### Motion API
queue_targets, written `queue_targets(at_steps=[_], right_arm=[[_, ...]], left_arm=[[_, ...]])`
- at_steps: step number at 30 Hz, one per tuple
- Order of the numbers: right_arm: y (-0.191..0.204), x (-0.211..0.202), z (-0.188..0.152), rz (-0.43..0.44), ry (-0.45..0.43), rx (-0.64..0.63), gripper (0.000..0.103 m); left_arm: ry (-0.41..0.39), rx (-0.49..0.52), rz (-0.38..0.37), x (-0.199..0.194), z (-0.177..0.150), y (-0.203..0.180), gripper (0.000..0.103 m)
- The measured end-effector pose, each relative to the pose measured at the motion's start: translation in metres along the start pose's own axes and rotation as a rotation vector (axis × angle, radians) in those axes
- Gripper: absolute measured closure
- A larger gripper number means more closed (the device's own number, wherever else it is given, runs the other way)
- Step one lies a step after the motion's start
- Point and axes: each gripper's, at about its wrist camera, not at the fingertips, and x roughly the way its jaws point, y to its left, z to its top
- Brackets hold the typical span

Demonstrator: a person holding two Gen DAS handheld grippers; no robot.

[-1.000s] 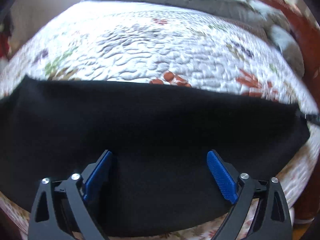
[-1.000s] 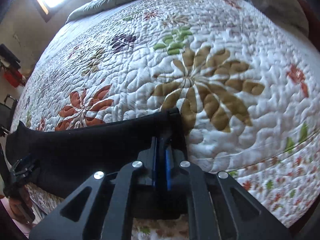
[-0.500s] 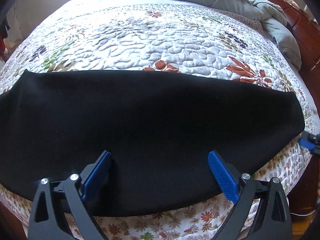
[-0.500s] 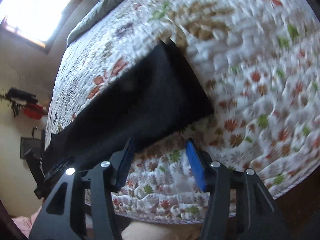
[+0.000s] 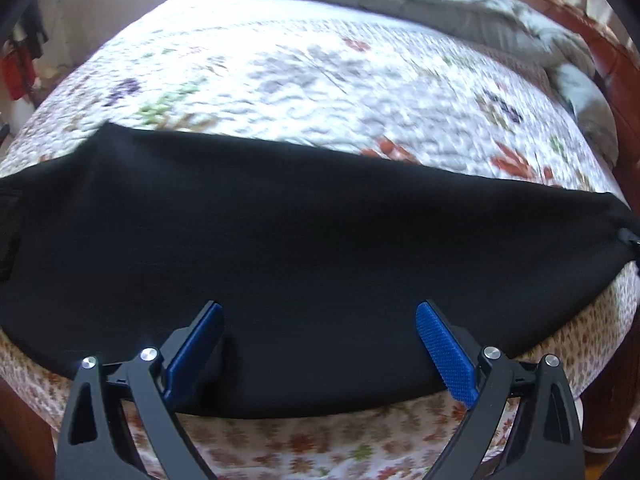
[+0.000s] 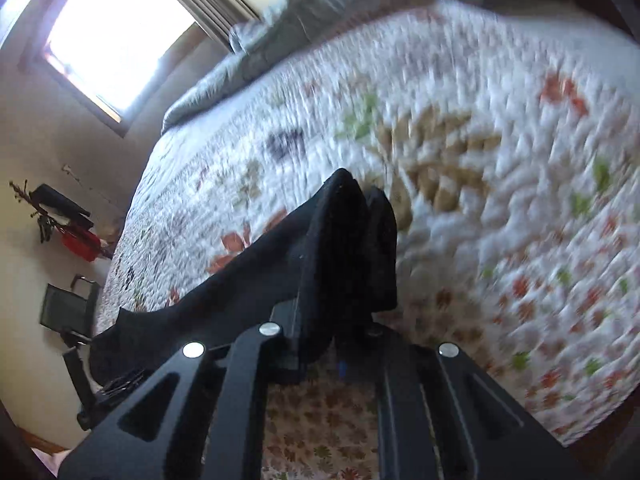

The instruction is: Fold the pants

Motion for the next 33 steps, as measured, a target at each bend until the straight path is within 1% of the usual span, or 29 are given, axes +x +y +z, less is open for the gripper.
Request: queue_targets(at_steps=[1, 2, 3, 4, 5, 6, 8, 10, 12, 15, 16, 18, 20, 21, 22, 25, 27, 28, 32, 33], right_arm=[[0.001, -0.006, 0.003, -0.037, -0.025, -0.013, 0.094], [-0.003, -0.01, 0.005, -0.106, -0.04, -0.01, 0.094], [-0.012, -0.005, 0.011, -0.139, -0.036, 0.009, 0.094], [-0.026, 0.002, 0.01, -0.178, -0.019, 0.059, 0.094], [-0.035, 0.011, 0.008, -0.19, 0.011, 0.088, 0.094], [-0.044, 0.025, 0.003, -0.202, 0.06, 0.101, 0.094], [-0.055, 0.045, -0.006, -0.245, 0.119, 0.112, 0.094], [-0.056, 0.042, -0.006, -0.23, 0.102, 0.15, 0.094], [-0.043, 0.033, -0.002, -0.213, 0.055, 0.141, 0.094], [-0.012, 0.01, 0.003, -0.197, 0.002, 0.094, 0.094], [0.009, 0.001, 0.005, -0.18, -0.024, 0.055, 0.093], [0.04, -0.015, 0.007, -0.147, -0.053, -0.004, 0.093], [0.083, -0.022, 0.007, -0.096, -0.057, -0.08, 0.093], [0.103, -0.021, 0.004, -0.087, -0.052, -0.122, 0.093], [0.132, -0.016, -0.002, -0.077, -0.038, -0.185, 0.093], [0.189, 0.002, -0.021, -0.023, 0.011, -0.29, 0.093], [0.217, 0.02, -0.034, -0.002, 0.057, -0.33, 0.093], [0.234, 0.035, -0.044, 0.001, 0.091, -0.349, 0.093], [0.278, 0.076, -0.075, -0.017, 0.163, -0.437, 0.093], [0.287, 0.086, -0.083, -0.01, 0.186, -0.45, 0.093]], left_arm=[[-0.013, -0.008, 0.007, -0.002, 0.0, 0.006, 0.006], [-0.021, -0.014, 0.019, -0.002, -0.002, 0.011, 0.006], [-0.02, -0.024, 0.044, 0.0, -0.004, 0.019, 0.006], [-0.01, -0.03, 0.05, 0.004, -0.005, 0.024, 0.006], [0.011, -0.038, 0.048, 0.012, -0.008, 0.029, 0.006], [0.013, -0.027, 0.048, 0.016, -0.011, 0.031, 0.004], [-0.017, 0.05, 0.08, 0.021, -0.015, 0.024, 0.003], [-0.016, 0.048, 0.078, 0.02, -0.014, 0.024, 0.004], [0.006, 0.02, 0.046, 0.015, -0.01, 0.029, 0.004], [0.023, -0.033, 0.002, 0.003, -0.005, 0.042, 0.004], [0.023, -0.049, -0.008, -0.001, -0.004, 0.046, 0.004], [0.015, -0.067, -0.01, -0.01, -0.003, 0.055, 0.004], [0.012, -0.073, -0.01, -0.016, -0.001, 0.064, 0.004], [0.006, -0.079, -0.013, -0.02, 0.0, 0.07, 0.004], [0.0, -0.086, -0.013, -0.023, 0.0, 0.074, 0.004], [0.006, -0.113, -0.027, -0.029, 0.001, 0.09, 0.004], [0.017, -0.143, -0.041, -0.032, 0.0, 0.102, 0.004], [0.02, -0.158, -0.046, -0.034, 0.0, 0.107, 0.004], [0.026, -0.19, -0.059, -0.04, 0.0, 0.128, 0.004], [0.032, -0.191, -0.058, -0.041, 0.0, 0.133, 0.004]])
